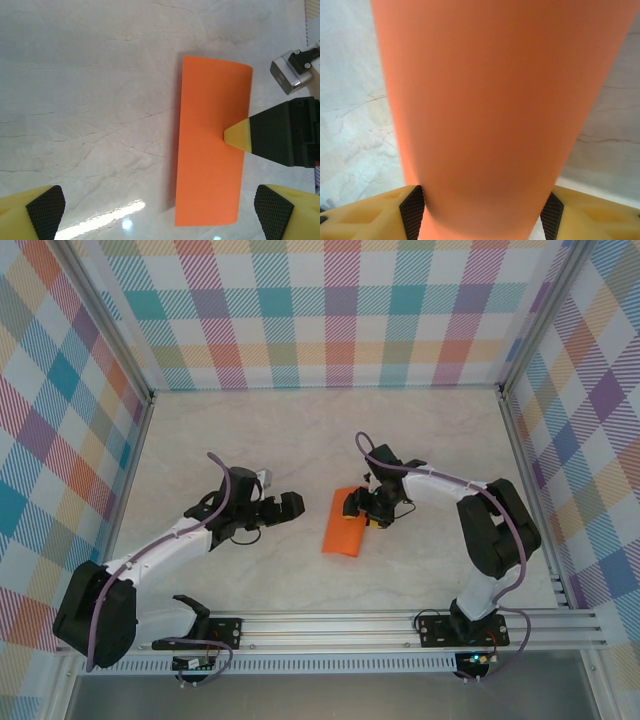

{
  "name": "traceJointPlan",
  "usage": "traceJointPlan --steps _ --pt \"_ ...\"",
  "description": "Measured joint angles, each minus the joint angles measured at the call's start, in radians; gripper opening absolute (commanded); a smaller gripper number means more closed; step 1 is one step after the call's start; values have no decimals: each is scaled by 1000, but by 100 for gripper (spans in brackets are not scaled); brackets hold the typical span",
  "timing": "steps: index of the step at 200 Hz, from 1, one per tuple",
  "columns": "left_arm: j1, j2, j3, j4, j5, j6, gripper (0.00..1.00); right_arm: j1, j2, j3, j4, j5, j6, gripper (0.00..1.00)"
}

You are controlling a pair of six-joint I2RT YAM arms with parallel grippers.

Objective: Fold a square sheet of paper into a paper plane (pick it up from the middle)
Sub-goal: Fold the square sheet of paper in half at the center of the table.

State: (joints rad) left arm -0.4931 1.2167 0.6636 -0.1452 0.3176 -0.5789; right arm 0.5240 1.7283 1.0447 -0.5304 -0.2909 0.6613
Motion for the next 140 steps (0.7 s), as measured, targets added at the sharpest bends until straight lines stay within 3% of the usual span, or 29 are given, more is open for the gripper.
traceJointPlan --steps 48,140 --pt "-39 51 54 17 16 9 100 -32 -72 -52 -13 56 12 67" --pt "-95 142 106 18 15 19 100 -45 -72 -77 -49 138 10 64"
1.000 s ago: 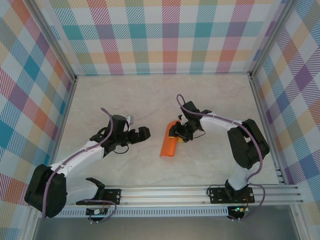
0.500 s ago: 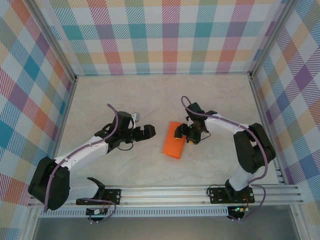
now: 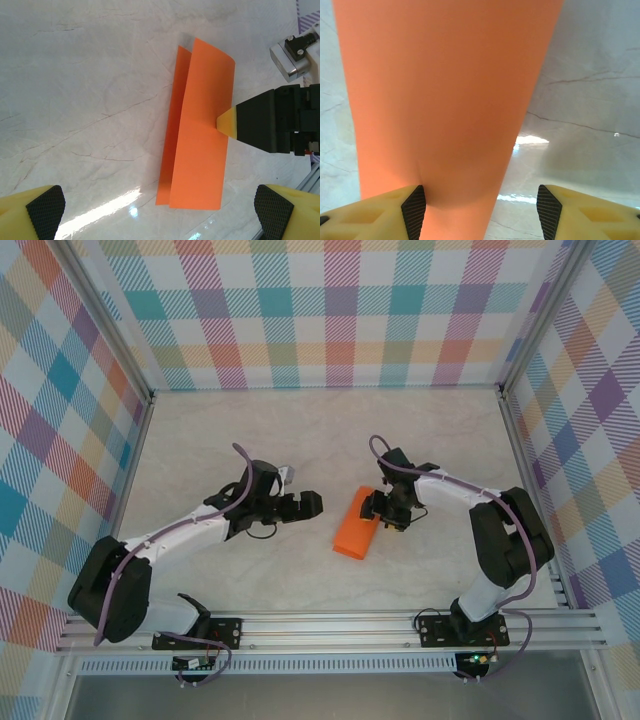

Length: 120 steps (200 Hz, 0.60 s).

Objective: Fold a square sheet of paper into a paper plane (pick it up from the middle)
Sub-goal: Fold the square sheet of paper in half at the center of the table.

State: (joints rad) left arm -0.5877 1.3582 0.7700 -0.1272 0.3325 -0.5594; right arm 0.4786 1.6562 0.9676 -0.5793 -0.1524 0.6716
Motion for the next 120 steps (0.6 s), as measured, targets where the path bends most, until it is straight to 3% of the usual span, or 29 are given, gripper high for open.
traceJointPlan --steps 120 --pt "-51 97 60 7 -2 0 100 0 19 -22 26 -5 18 65"
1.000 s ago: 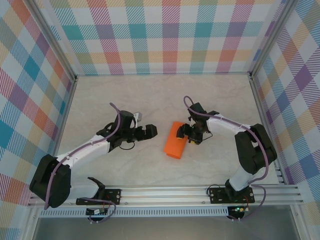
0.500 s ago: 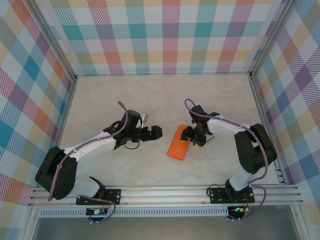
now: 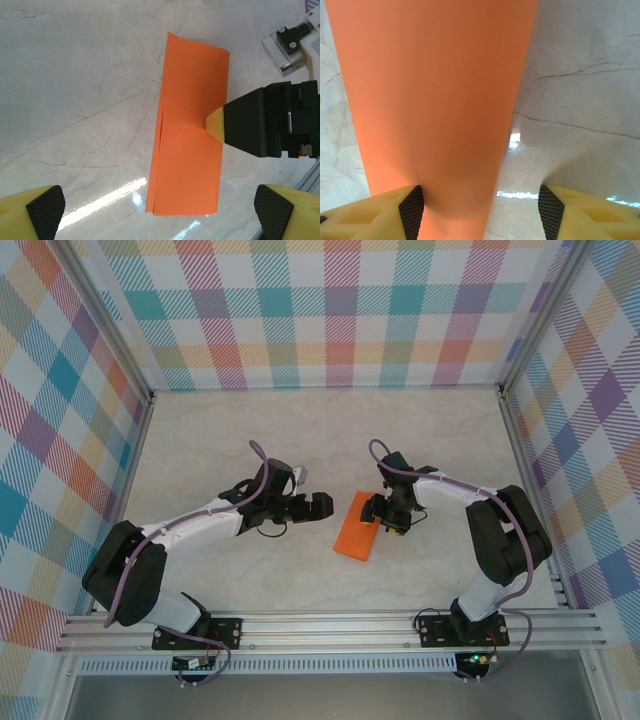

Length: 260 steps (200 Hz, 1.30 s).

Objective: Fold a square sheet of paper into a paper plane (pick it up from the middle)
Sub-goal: Fold the square sheet of paper in half at the center of the table.

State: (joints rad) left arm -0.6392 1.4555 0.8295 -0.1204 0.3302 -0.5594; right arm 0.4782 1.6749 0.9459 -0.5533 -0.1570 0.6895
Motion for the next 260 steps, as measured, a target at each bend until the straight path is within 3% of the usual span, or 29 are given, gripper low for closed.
traceJointPlan --steps 260 --pt "-32 94 51 2 2 -1 92 -6 33 25 -19 -19 -2 70"
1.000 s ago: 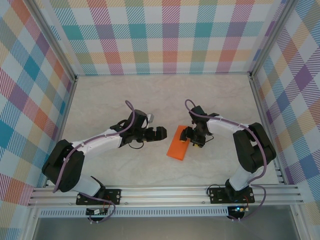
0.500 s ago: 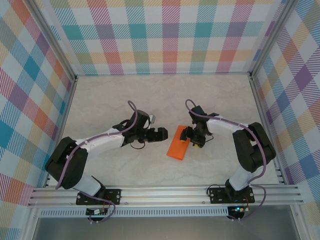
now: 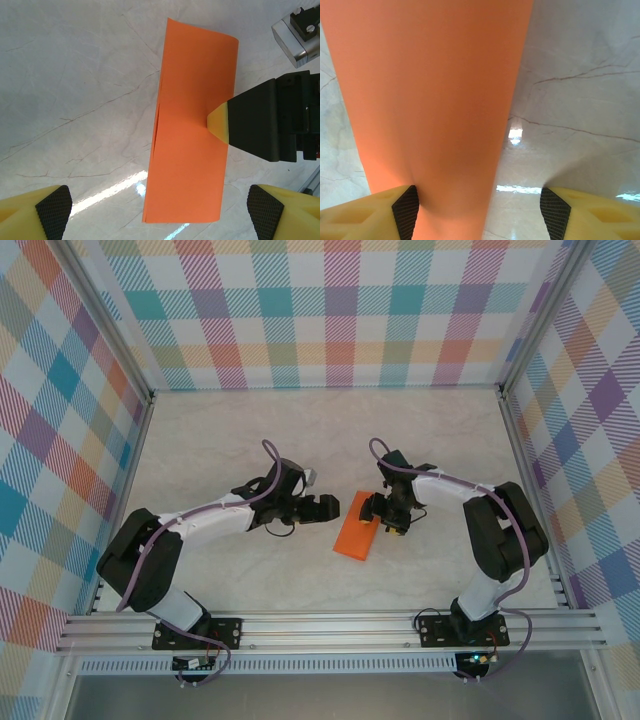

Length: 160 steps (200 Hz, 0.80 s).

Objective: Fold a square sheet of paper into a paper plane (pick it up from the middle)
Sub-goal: Fold the square sheet of paper in half at the center of the table, then hold the square sheet of paper at the center of the table.

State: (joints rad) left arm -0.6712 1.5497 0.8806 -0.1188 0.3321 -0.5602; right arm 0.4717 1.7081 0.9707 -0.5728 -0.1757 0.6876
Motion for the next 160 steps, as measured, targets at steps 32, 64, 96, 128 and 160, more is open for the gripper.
traceJointPlan --steps 32,64,96,128,160 --pt "-2 6 1 9 0 -1 90 0 14 15 -16 0 1 73" --pt "-2 13 1 19 0 -1 87 0 15 19 -17 -1 6 73" --pt "-3 17 1 22 0 -4 77 0 29 34 -34 0 7 72" --pt "-6 34 7 21 1 -6 60 0 38 42 -46 4 8 72" --pt "-28 70 44 18 9 -5 46 0 45 48 -53 10 16 71"
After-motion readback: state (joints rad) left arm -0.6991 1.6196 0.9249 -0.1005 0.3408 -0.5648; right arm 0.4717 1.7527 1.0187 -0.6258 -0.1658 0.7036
